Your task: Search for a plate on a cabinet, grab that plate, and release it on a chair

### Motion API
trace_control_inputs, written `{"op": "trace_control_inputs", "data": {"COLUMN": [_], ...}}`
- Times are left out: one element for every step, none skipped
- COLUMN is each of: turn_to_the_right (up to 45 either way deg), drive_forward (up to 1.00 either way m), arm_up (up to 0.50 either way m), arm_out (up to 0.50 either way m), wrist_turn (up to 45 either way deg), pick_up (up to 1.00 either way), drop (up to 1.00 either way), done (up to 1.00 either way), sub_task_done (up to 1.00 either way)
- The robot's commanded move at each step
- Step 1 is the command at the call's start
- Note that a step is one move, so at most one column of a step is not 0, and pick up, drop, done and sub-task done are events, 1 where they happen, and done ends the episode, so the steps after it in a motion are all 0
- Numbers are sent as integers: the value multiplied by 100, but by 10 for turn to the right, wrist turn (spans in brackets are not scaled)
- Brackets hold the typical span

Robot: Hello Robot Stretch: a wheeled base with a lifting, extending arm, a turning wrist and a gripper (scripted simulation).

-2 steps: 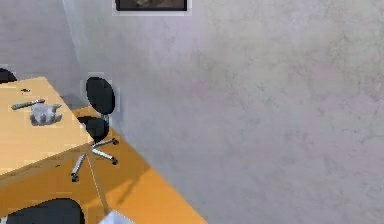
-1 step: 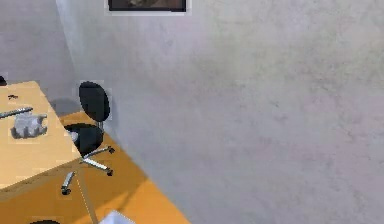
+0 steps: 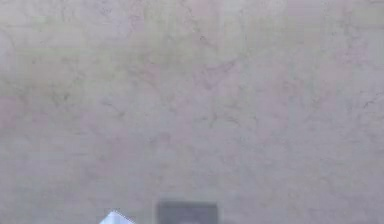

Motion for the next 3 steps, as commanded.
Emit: {"op": "trace_control_inputs", "data": {"turn_to_the_right": [450,450,390], "drive_forward": [0,0,0], "arm_up": [0,0,0], "arm_out": [0,0,0], "wrist_turn": [0,0,0], "pick_up": [0,0,0], "drop": [0,0,0], "done": [0,0,0], "sub_task_done": [0,0,0]}}
